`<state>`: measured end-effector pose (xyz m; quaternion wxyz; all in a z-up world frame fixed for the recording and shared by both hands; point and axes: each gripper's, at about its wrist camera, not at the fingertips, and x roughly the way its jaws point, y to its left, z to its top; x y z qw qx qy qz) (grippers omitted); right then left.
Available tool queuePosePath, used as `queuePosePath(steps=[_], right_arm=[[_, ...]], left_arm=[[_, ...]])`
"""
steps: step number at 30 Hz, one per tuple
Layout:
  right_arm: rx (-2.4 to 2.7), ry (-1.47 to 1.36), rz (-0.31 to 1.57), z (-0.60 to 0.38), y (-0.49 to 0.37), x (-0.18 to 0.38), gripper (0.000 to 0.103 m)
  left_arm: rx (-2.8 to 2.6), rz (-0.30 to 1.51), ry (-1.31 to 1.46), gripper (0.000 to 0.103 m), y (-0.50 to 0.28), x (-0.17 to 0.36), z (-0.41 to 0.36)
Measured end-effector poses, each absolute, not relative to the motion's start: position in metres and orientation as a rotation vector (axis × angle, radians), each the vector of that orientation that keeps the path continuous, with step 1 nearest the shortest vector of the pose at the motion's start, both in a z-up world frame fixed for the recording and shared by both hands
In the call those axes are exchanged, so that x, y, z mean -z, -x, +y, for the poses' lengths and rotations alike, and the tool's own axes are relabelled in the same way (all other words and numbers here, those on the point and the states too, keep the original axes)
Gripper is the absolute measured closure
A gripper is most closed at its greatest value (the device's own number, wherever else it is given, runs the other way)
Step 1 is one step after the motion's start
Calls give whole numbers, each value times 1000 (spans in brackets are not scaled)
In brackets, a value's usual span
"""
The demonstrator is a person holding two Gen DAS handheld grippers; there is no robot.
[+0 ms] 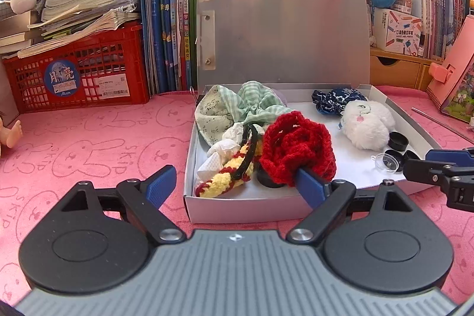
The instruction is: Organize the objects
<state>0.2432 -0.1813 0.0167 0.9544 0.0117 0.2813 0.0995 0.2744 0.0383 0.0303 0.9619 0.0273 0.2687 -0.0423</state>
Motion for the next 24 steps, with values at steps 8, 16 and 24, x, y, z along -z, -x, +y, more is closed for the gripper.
queuePosePath(steps=[8, 16, 24], right_arm=[[-185, -30, 580, -186, -244, -15, 43], [-183, -40, 583, -189, -245, -14, 42], [-176, -57, 580, -191, -244, -16, 38]], left_arm=[[40, 581, -49, 13, -297, -17, 31], [43, 583, -31, 12, -293, -20, 33], [85, 542, -1, 12, -274, -37, 33]])
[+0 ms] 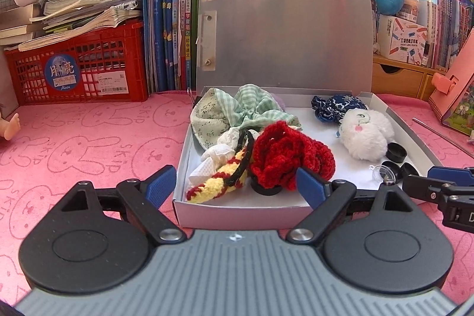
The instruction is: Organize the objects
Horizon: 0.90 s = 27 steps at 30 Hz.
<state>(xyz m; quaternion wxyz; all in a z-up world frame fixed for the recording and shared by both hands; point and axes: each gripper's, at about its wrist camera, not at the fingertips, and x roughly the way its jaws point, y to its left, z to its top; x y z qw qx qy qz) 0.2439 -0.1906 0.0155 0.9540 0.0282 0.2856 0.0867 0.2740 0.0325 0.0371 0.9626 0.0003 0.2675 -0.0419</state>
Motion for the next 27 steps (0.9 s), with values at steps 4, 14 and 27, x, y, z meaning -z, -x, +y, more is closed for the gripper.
queuePosePath(steps=[4, 14, 27], right_arm=[[-166, -57, 571, -190, -241, -18, 35], [-147, -81, 566, -198, -228, -25, 24], [-141, -41, 540, -196, -187, -38, 20]], left_arm=[[120, 528, 25, 9, -262, -45, 30], [170, 492, -17, 2, -228, -56, 16], [169, 495, 19, 2, -190, -64, 15]])
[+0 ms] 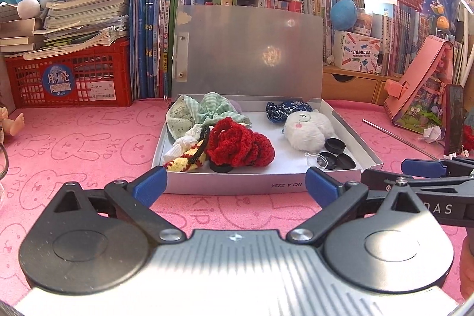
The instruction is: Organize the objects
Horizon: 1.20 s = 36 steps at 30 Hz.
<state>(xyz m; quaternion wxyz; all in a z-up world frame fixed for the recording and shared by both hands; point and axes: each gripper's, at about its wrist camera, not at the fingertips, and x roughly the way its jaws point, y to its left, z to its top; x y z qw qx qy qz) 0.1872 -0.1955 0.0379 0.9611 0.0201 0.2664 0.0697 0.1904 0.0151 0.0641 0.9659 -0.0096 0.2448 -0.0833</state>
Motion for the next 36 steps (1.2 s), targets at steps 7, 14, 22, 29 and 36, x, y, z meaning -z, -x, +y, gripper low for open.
queuePosePath(steps=[7, 14, 22, 29, 36], right_arm=[[-140, -33, 539, -194, -163, -40, 19], [-142, -43, 552, -199, -143, -36, 18], [-135, -50, 591, -206, -124, -20, 18], [-143, -17, 618, -203, -112, -7, 18], [-158, -4, 655, -199, -109, 5, 18]], left_arm=[[188, 510, 47, 2, -168, -65, 18], [190, 522, 19, 2, -140, -58, 20], [159, 555, 2, 2, -123, -43, 28], [146, 576, -23, 2, -115, -30, 31], [125, 619, -12, 2, -117, -17, 33]])
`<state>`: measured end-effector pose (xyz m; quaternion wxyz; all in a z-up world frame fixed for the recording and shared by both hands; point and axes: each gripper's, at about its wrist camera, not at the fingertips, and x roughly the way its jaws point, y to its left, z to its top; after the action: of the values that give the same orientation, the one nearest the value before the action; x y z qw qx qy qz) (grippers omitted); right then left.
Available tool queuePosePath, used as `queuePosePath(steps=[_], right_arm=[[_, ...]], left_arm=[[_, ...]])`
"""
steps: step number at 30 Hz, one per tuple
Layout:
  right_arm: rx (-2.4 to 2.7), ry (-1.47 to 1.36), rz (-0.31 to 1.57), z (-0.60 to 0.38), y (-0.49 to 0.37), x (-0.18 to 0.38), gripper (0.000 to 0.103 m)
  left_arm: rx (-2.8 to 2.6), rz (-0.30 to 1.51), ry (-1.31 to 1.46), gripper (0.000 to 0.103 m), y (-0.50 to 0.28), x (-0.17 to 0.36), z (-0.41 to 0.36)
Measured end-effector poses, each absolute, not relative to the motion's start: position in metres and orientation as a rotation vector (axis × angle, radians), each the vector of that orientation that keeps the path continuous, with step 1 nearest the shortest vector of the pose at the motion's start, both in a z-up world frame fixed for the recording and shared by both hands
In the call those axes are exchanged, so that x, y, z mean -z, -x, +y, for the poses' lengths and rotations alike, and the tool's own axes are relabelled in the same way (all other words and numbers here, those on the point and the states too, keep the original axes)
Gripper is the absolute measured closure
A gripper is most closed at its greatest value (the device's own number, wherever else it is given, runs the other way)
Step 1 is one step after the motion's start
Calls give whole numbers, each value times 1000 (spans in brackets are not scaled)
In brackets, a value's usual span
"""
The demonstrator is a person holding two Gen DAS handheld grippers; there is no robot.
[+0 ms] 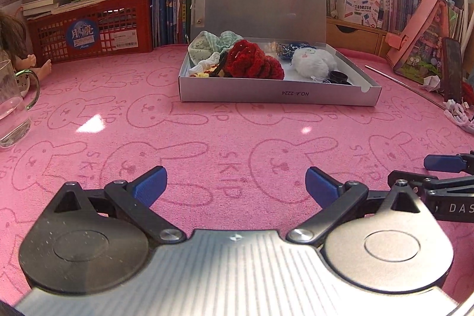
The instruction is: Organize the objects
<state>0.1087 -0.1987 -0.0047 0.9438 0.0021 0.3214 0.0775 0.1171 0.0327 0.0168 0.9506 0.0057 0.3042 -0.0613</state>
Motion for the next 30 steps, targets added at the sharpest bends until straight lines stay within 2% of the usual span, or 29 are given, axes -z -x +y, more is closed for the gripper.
queuePosePath(steps=[12, 23, 30], right_arm=[[-134, 34, 635, -190, -109, 12, 13], [-123, 25, 656, -191, -114, 14, 1], [-121, 28, 657, -190, -114, 15, 0]], left_arm=[[86, 650, -42, 2, -121, -2, 27], [87, 641, -35, 0, -121, 0, 27], [86, 641, -38, 0, -121, 1, 26]])
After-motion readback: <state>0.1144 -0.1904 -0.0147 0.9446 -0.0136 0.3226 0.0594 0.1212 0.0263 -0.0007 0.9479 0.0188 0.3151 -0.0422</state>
